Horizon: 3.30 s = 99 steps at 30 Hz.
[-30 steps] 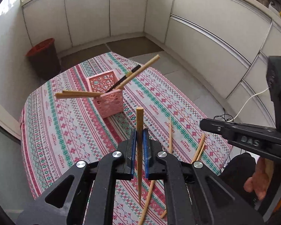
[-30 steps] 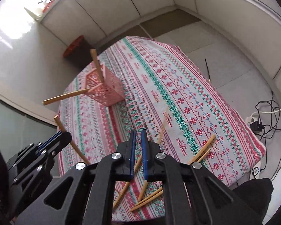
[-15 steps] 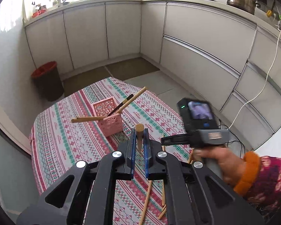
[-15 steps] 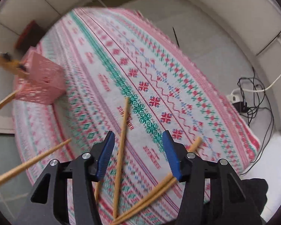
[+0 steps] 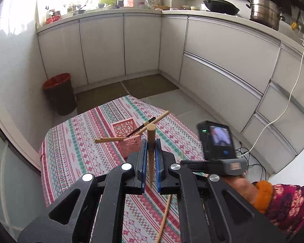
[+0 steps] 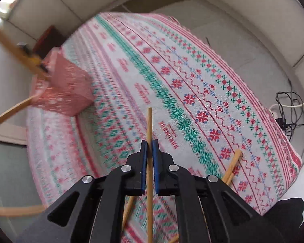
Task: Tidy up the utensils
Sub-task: 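Lift the wooden chopstick upright with the left tool while the right tool grasps another, then carry both chopsticks over the pink basket and open both tools to drop them, then return both tools to the pile and grasp a chopstick with each tool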
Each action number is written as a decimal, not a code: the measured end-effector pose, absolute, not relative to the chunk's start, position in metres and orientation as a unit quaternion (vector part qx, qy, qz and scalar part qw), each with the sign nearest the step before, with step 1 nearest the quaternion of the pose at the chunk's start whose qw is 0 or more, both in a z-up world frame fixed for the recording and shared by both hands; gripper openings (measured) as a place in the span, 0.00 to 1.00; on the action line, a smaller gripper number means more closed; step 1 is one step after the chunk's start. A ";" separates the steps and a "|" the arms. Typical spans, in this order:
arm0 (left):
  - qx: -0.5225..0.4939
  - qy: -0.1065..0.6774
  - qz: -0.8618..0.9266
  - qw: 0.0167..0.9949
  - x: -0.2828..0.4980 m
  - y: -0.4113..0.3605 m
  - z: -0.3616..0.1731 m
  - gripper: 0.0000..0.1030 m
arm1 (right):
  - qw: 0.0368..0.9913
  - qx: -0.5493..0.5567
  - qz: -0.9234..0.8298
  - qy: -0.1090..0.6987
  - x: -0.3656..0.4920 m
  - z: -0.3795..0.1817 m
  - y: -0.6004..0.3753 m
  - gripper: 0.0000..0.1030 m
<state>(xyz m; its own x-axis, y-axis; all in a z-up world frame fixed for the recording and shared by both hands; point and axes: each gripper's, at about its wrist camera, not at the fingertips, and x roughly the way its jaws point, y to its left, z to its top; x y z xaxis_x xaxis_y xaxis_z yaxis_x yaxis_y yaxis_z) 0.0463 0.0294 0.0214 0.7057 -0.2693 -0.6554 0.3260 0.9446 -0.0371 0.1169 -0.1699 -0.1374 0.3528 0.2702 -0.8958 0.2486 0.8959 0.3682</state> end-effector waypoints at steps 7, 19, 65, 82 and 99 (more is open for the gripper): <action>0.020 0.317 -0.153 0.936 0.036 0.036 0.046 0.06 | 0.838 0.211 0.077 0.497 0.060 -0.033 -0.181 0.06; -0.033 0.270 -0.137 0.953 0.056 0.049 0.092 0.06 | 0.891 0.209 0.138 0.377 0.036 0.112 -0.195 0.06; -0.080 0.270 0.013 0.960 0.172 0.092 0.062 0.39 | 0.915 0.116 0.096 0.375 0.204 0.047 -0.106 0.34; -0.009 0.303 0.047 0.952 0.125 0.064 0.028 0.79 | 0.943 0.058 0.002 0.329 0.124 0.039 -0.135 0.85; 0.086 0.553 -0.096 0.823 0.103 -0.016 -0.123 0.93 | 0.842 0.162 -0.057 0.511 0.026 -0.083 -0.242 0.91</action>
<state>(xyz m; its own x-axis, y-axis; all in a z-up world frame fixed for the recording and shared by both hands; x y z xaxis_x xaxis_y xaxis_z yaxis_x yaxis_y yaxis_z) 0.1028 -0.0159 -0.1230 0.3691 -0.0627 -0.9273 0.2526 0.9669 0.0352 0.0264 -0.2423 -0.0835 0.4715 0.0696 -0.8791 0.2605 0.9414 0.2143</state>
